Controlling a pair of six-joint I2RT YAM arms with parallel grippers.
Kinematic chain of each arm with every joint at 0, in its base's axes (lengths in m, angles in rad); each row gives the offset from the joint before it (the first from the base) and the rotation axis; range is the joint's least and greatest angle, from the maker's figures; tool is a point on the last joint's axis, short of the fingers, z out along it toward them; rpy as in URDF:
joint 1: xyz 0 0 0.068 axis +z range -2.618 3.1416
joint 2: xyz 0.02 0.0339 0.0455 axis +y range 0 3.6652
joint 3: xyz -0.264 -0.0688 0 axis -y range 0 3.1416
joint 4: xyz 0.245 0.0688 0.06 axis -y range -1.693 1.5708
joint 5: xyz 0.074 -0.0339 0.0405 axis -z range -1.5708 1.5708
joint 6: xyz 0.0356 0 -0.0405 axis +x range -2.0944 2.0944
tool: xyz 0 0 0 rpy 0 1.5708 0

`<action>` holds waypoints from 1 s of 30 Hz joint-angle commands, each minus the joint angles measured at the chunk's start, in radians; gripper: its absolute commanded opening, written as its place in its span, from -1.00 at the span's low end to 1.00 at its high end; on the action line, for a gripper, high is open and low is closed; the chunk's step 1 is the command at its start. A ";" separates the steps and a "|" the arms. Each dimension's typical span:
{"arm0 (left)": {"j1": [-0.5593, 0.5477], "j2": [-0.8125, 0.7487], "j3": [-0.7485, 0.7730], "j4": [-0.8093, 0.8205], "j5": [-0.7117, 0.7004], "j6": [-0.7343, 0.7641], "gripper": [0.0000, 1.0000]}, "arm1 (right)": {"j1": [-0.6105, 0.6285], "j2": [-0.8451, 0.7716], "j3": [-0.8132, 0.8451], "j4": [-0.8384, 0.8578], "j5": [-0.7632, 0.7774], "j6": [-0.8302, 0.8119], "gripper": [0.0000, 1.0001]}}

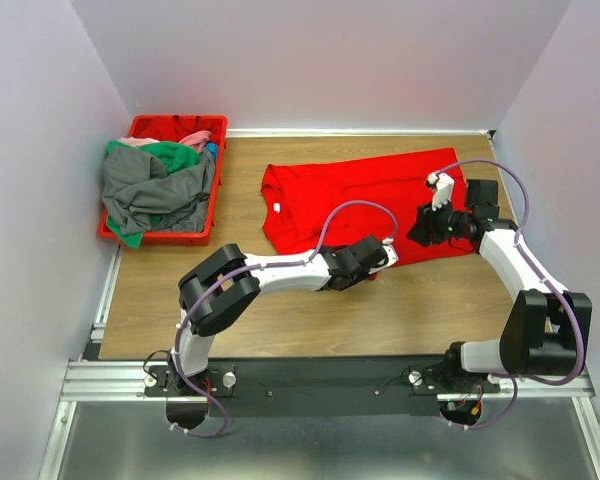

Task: Fold and stack the t-shirts
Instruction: Fold the tshirt

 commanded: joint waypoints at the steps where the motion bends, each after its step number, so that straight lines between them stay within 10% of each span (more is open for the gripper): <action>1: -0.008 0.030 0.030 -0.019 -0.077 -0.005 0.01 | -0.015 0.007 -0.002 -0.031 -0.033 0.009 0.02; 13: -0.008 0.053 0.075 -0.034 -0.106 -0.002 -0.27 | -0.021 0.007 -0.002 -0.034 -0.044 0.009 0.02; 22: -0.008 0.028 0.081 -0.034 -0.100 -0.001 -0.92 | -0.026 0.005 0.000 -0.039 -0.045 0.008 0.02; 30: -0.010 -0.005 0.075 -0.037 -0.034 -0.005 -0.90 | -0.030 0.007 0.000 -0.040 -0.047 0.006 0.02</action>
